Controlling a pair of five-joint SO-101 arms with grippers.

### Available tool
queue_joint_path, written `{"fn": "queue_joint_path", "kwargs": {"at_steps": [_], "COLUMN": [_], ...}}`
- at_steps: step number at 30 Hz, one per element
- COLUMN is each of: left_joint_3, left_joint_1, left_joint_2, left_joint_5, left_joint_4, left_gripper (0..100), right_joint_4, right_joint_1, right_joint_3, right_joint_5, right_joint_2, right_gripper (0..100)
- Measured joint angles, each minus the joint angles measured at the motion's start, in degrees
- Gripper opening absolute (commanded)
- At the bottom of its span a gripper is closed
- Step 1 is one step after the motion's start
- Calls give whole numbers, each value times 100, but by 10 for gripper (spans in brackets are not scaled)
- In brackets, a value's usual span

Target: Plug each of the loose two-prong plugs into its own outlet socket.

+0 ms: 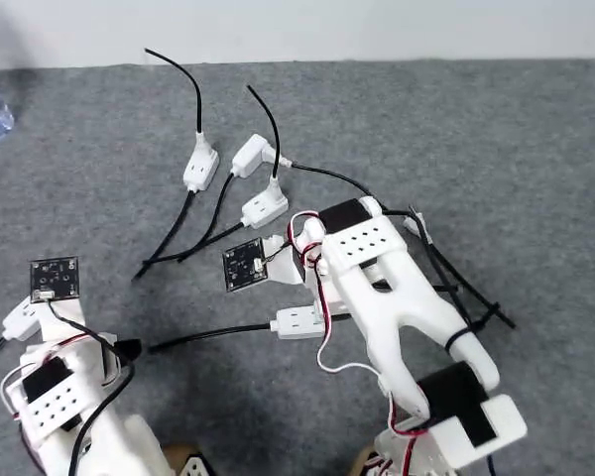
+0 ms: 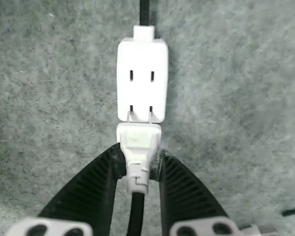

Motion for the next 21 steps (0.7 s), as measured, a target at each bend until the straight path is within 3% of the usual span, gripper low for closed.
{"fn": "queue_joint_path", "kwargs": {"at_steps": [14, 21], "left_joint_3": [0, 0], "left_joint_1": [0, 0], "left_joint_2": [0, 0], "left_joint_5": [0, 0], "left_joint_4": [0, 0], "left_gripper": [364, 364], "right_joint_4": [-62, 369], "right_joint_1": [-9, 475], "right_joint_3": [-44, -185], "right_joint_5": [0, 26], "right_joint_2": [193, -105], "right_gripper": [9, 9]}}
